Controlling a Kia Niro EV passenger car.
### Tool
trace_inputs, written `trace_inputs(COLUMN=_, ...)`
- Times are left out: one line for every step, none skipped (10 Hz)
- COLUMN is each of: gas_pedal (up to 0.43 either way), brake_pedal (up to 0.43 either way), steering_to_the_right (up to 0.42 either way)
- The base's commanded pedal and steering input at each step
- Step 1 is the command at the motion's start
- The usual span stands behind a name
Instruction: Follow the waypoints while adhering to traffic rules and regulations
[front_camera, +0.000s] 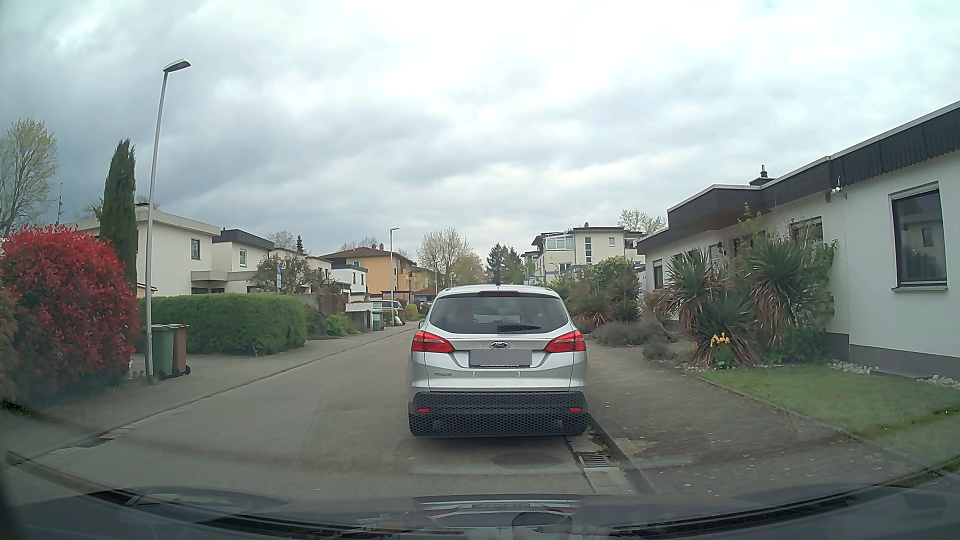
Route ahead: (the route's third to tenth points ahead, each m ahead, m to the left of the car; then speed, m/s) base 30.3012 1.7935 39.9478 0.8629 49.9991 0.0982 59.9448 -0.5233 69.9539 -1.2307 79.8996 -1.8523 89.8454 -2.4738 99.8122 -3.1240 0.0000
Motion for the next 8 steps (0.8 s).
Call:
trace_inputs(gas_pedal=0.0, brake_pedal=0.226, steering_to_the_right=-0.021)
trace_inputs(gas_pedal=0.0, brake_pedal=0.232, steering_to_the_right=-0.021)
trace_inputs(gas_pedal=0.0, brake_pedal=0.232, steering_to_the_right=-0.021)
trace_inputs(gas_pedal=0.0, brake_pedal=0.232, steering_to_the_right=-0.021)
trace_inputs(gas_pedal=0.0, brake_pedal=0.232, steering_to_the_right=-0.021)
trace_inputs(gas_pedal=0.0, brake_pedal=0.232, steering_to_the_right=-0.021)
trace_inputs(gas_pedal=0.0, brake_pedal=0.238, steering_to_the_right=-0.021)
trace_inputs(gas_pedal=0.0, brake_pedal=0.238, steering_to_the_right=-0.021)
